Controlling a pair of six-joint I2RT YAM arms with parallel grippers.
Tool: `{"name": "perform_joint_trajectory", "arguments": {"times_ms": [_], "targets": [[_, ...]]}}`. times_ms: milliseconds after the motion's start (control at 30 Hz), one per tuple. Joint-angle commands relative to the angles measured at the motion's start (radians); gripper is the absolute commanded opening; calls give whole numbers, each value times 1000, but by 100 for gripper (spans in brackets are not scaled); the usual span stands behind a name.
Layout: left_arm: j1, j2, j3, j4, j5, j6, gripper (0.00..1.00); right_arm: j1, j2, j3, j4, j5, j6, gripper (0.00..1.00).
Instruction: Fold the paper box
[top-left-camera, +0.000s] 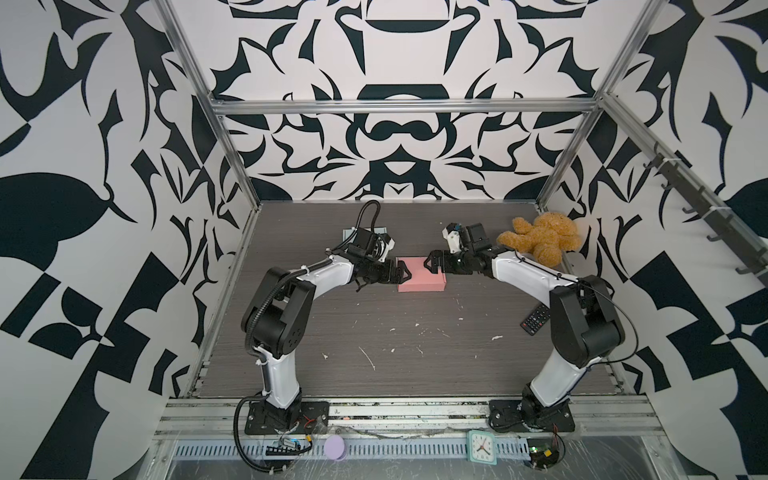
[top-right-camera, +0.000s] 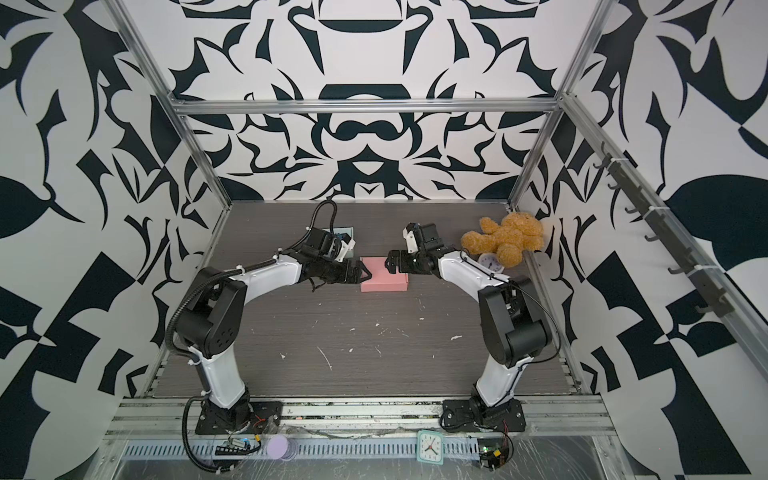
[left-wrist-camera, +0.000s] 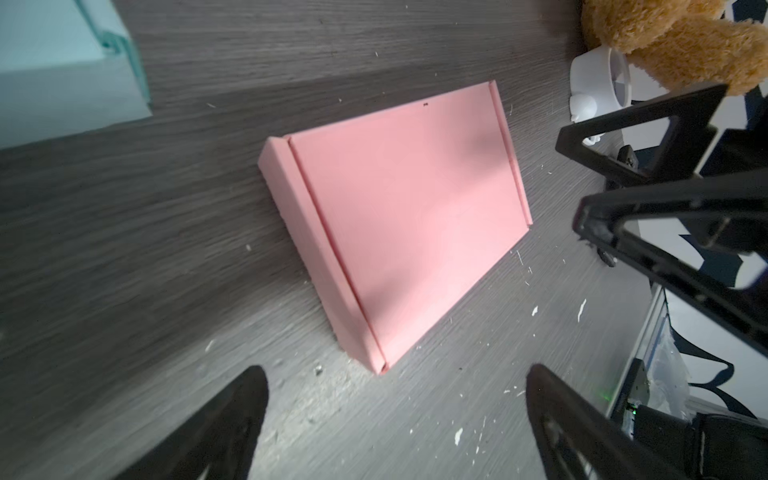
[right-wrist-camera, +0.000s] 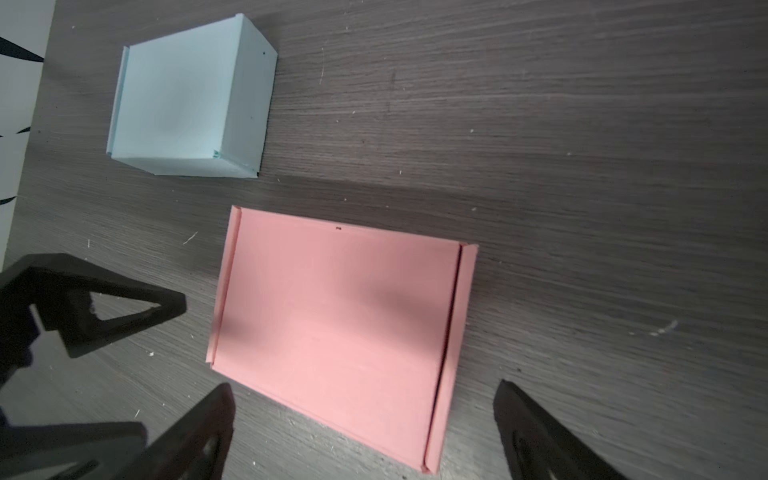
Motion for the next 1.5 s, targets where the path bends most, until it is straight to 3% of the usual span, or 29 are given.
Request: {"name": "perform_joint_trajectory", "arguments": {"times_ms": [0,267,400,633,733,800,900,1033,1133,1233,1467], "targets": [[2,-112,-79,-21,-67,56,99,0,-112,-74,67,63,-31,99],[7,-345,-256,-72,-286,144,99,0,-379,-282,197,238,-75,99],[8,-511,-358,-44,-393,134,99,-1,-515,-401,264,366,-80,99],[15,-788,-485,-67,-686,111,99,0,-710,-584,371,661,-80,99],[48,-803,-502,-91,-811,77,99,-1,-814,-725,551,704,-147,99],[85,-815,-527,-73,-855,69,99,-5,-827,-755,575,765,-183,99],[132,-835,-595,62,-893,117,99,-10,-805,-747,534,817,-232,99],[167,-823,-688,291,-933,241,99,-15,-744,-789,632,882,-253,99],[195,-780,-709,362,-972,257,99,-21,-677,-797,681,943,-262,99],[231,-758,-748,442,-983,256,99,-33,-692,-815,707,837,-303,99],[308,-661,-839,726,-905,295,99,-92,-656,-885,848,782,-285,99]]}}
